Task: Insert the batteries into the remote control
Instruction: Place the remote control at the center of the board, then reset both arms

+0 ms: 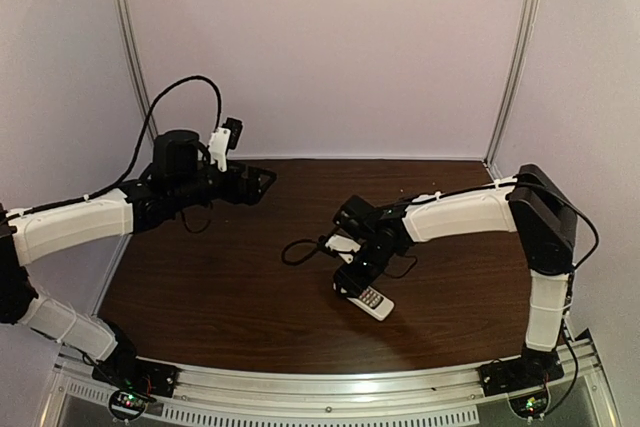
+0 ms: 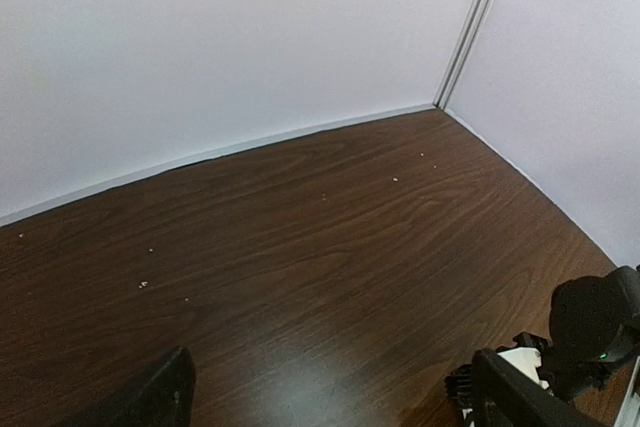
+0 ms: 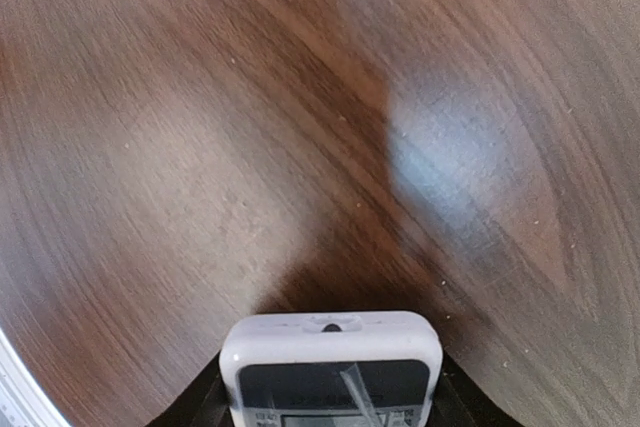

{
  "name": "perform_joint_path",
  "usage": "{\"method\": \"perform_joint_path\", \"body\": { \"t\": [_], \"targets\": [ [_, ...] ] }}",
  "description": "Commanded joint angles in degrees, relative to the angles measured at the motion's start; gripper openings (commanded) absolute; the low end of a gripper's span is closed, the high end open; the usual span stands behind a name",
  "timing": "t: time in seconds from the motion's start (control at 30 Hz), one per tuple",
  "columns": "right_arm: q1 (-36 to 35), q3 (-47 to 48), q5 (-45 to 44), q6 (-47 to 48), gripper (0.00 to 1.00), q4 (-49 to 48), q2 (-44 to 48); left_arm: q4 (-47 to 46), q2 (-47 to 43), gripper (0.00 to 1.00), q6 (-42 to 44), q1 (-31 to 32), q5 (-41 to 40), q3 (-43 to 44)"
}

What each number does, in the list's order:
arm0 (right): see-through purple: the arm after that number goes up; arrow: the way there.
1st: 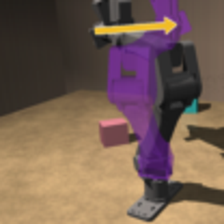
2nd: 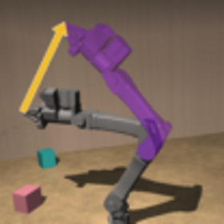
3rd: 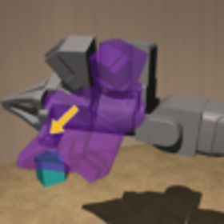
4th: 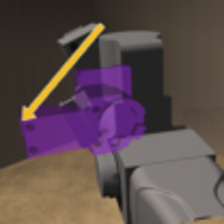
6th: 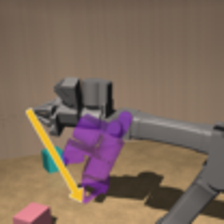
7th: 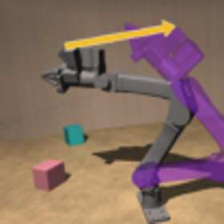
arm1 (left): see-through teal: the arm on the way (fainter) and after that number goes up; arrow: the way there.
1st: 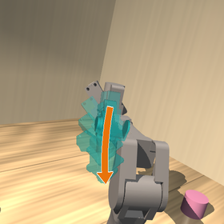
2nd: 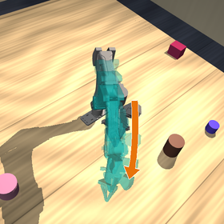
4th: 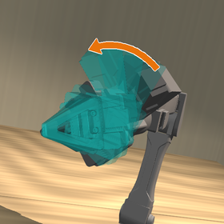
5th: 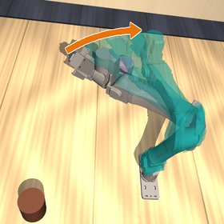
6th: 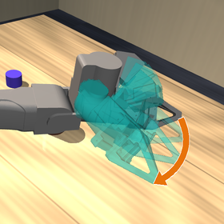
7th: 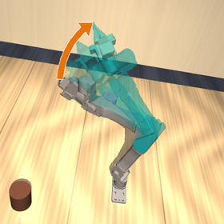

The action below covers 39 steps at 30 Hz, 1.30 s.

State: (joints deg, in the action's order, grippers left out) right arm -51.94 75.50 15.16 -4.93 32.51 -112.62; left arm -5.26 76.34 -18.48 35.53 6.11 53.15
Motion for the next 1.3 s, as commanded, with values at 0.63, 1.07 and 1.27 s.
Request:
{"method": "perform_joint_path", "body": {
  "t": [0.63, 1.07, 1.27],
  "targets": [
    [-1.7, 1.0, -0.9, 0.5, 0.57, 5.0, -4.5, -0.5, -1.9, 0.97, -0.5, -0.5, -2.4, -1.2],
    [-2.0, 1.1, 0.4, -0.4, 0.84, 3.0, -3.0, 0.4, -1.7, 0.97, -2.9, -3.0, -0.1, -1.6],
    [-1.1, 2.0, 0.8, -1.2, 0.98, 1.0, 1.7, 4.0, 0.4, 0.97, -6.3, -5.0, 1.9, 1.6]
  ]
}}
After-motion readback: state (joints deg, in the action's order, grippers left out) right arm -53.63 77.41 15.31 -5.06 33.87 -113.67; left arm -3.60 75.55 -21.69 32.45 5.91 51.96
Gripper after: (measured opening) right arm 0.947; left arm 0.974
